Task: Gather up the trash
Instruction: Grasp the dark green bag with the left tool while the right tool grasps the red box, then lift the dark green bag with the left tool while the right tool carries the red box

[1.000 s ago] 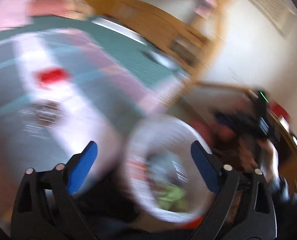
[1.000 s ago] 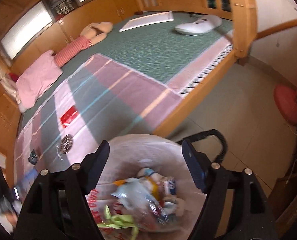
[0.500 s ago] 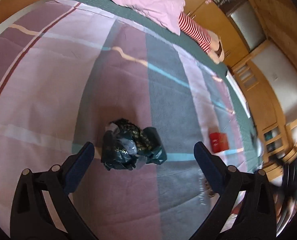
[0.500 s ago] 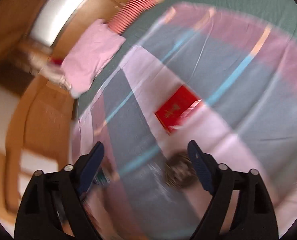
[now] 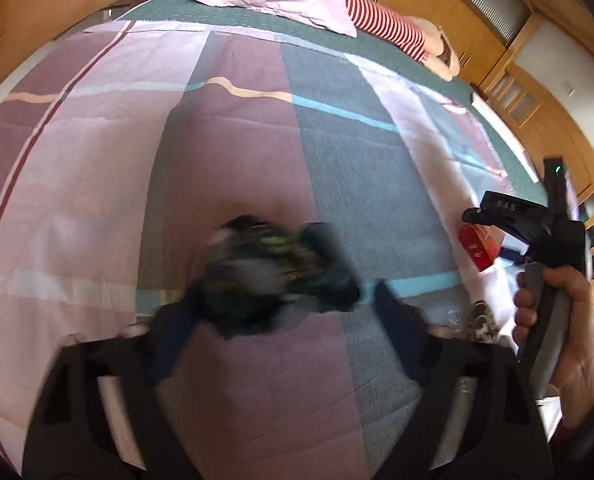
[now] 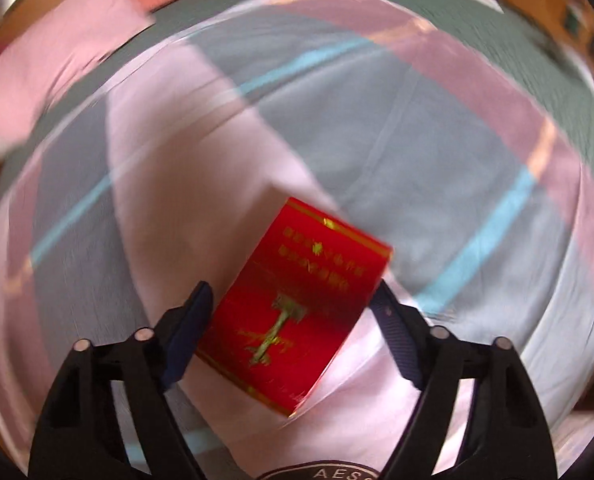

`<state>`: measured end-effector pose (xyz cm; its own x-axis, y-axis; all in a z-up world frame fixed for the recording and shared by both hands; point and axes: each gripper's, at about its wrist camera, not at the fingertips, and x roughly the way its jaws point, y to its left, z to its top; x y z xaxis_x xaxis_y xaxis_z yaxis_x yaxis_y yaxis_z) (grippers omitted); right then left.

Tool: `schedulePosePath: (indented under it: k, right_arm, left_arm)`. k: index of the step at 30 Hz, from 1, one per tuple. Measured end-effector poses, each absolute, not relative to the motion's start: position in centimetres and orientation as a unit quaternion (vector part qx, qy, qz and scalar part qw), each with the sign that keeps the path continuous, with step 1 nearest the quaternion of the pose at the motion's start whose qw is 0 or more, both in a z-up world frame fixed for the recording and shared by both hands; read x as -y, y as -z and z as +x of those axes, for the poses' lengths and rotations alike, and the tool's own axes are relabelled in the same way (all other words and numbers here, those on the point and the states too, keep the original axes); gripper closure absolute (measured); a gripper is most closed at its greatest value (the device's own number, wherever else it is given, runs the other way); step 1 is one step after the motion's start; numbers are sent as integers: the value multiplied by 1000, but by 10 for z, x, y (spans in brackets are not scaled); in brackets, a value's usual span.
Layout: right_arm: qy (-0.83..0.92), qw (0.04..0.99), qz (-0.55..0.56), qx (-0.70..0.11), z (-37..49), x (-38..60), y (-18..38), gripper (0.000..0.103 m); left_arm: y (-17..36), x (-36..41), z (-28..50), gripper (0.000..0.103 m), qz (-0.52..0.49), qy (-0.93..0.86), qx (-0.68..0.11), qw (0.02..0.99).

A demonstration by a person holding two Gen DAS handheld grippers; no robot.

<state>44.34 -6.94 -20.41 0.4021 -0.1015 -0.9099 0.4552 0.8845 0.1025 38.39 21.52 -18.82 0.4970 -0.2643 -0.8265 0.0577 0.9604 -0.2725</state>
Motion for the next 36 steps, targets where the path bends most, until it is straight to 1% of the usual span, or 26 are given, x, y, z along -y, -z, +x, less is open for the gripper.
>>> schedulePosePath:
  k: [2,4,6,10,14,19,22,26,30,36]
  right_arm:
    - [138,828,149,-523,441,57,202,33]
    - [114,832,133,-527,434,46,201,35]
    - [93,833,128,-530,424,40,200,38]
    - [58,841,125,-524,395,30,190,38]
    - [30,846,125,-517,365,24,179,39]
    - [-11,845,158,-511,328,10,162,39]
    - [-32,852,139,-503,310,-14,151,39]
    - [-48,866,87,-490,294,-49,141,39]
    - [-30,895,25,-444,287,-69,120,39]
    - [-31,902,-16,-430,285,-85,116,39]
  left_arm:
    - [189,-211,387,34,-103,85,-490,861]
    - [188,-212,385,41,-109,81,-489,862]
    - [184,-216,380,44,-120,79,-488,861]
    - [168,-222,365,45,-122,77,-470,871]
    - [139,-228,336,45,-111,74,-434,891]
    - [95,-238,292,45,-98,69,-388,914]
    - [79,-250,265,45,-91,56,-364,925]
    - [80,-267,252,45,-88,24,-371,924]
    - [87,-283,255,45,-106,8,-389,915]
    - [84,-297,252,45,-124,-7,-389,913]
